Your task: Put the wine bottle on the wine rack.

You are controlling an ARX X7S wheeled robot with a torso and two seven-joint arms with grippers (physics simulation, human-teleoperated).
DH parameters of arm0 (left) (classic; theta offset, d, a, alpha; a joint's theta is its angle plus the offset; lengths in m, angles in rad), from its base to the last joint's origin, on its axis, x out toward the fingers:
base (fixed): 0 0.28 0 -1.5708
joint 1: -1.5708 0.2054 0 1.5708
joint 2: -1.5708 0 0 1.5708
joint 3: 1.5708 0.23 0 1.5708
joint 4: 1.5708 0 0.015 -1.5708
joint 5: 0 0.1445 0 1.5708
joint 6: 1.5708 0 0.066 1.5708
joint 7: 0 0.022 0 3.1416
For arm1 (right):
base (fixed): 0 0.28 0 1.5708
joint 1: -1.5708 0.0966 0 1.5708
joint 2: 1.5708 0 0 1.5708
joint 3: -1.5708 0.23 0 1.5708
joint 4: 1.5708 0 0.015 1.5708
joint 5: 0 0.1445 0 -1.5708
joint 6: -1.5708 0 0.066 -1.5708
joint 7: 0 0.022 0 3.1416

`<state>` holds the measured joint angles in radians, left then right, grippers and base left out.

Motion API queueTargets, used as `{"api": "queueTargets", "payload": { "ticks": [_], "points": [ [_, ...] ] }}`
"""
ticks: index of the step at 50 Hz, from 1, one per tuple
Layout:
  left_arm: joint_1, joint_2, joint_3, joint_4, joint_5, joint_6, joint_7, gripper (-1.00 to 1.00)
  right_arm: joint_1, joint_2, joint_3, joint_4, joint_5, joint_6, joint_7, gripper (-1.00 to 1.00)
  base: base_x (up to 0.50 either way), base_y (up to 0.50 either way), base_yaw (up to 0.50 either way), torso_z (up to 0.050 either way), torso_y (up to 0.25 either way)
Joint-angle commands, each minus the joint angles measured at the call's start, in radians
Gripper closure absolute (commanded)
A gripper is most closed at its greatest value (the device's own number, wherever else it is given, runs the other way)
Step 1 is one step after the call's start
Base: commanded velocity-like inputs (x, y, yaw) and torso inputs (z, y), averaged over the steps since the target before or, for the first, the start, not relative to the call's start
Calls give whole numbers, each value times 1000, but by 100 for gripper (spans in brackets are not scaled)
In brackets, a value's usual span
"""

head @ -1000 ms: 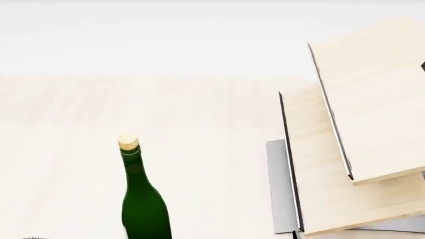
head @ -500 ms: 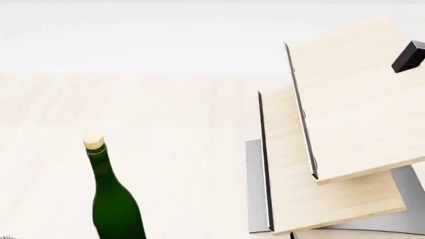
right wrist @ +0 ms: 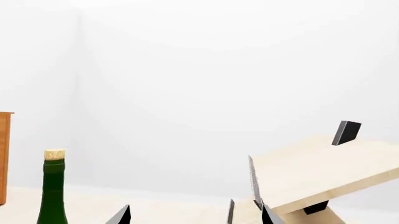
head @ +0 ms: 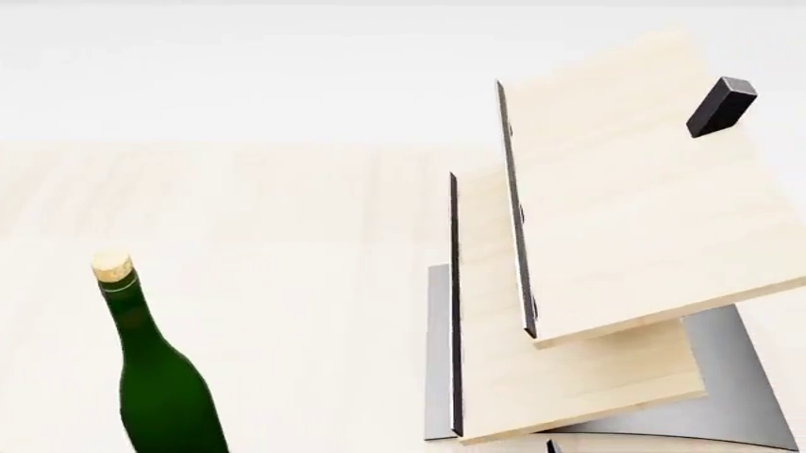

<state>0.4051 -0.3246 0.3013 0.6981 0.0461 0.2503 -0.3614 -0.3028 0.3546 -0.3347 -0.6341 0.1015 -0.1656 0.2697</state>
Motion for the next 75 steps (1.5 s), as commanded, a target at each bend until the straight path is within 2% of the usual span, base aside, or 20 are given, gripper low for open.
{"api": "queueTargets", "payload": {
  "ticks": [1,22,35,42,48,50,52,59,60,61,64,67,74,75],
  "points": [
    [0,-4,4,1,0,1,-5,-100,-1,4,-7,1,-3,-3,5,-100,0,-129,0,0,0],
    [2,-11,13,-5,5,9,-14,-100,2,-5,-26,10,-26,-16,23,-100,0,-49,0,0,0],
    [-1,-14,19,-6,9,5,-18,-100,72,-35,-73,-18,-71,95,25,-100,0,0,0,0,0],
    [-1,-16,21,-6,7,6,-22,-100,141,-56,-68,-77,-36,194,27,-100,0,0,0,0,0],
    [1,-19,21,-4,8,9,-26,-100,256,-91,-83,-127,-35,363,30,-100,0,0,0,0,0],
    [-1,-20,20,-4,6,7,-27,-100,323,-105,-109,-143,-61,468,28,-100,0,0,0,0,0],
    [-1,-21,20,-3,5,7,-27,-100,356,-95,-135,-140,-44,450,-17,-100,0,0,0,0,0],
    [-1,-25,18,2,2,5,-31,-100,573,-145,-110,-107,18,664,-61,-100,0,0,0,0,0],
    [-2,-25,18,1,0,5,-32,-100,596,-141,-111,-66,21,587,-88,-100,0,0,0,0,0],
    [-2,-26,18,0,0,6,-32,-100,617,-137,-126,-60,-15,624,-75,-100,0,0,0,0,0],
    [-5,-27,16,2,-3,1,-34,-100,698,-170,-63,-31,154,788,-150,-100,0,0,0,0,0],
    [-2,-30,14,8,-6,1,-35,-100,775,-182,-41,3,227,879,-188,-100,0,0,0,0,0],
    [-5,-31,17,8,-3,-2,-38,-100,860,-177,-63,91,250,895,-249,-100,0,0,0,0,0],
    [-1,-33,16,14,-2,-1,-39,-100,874,-189,-51,105,299,932,-272,-100,0,0,0,0,0]
  ]
}}
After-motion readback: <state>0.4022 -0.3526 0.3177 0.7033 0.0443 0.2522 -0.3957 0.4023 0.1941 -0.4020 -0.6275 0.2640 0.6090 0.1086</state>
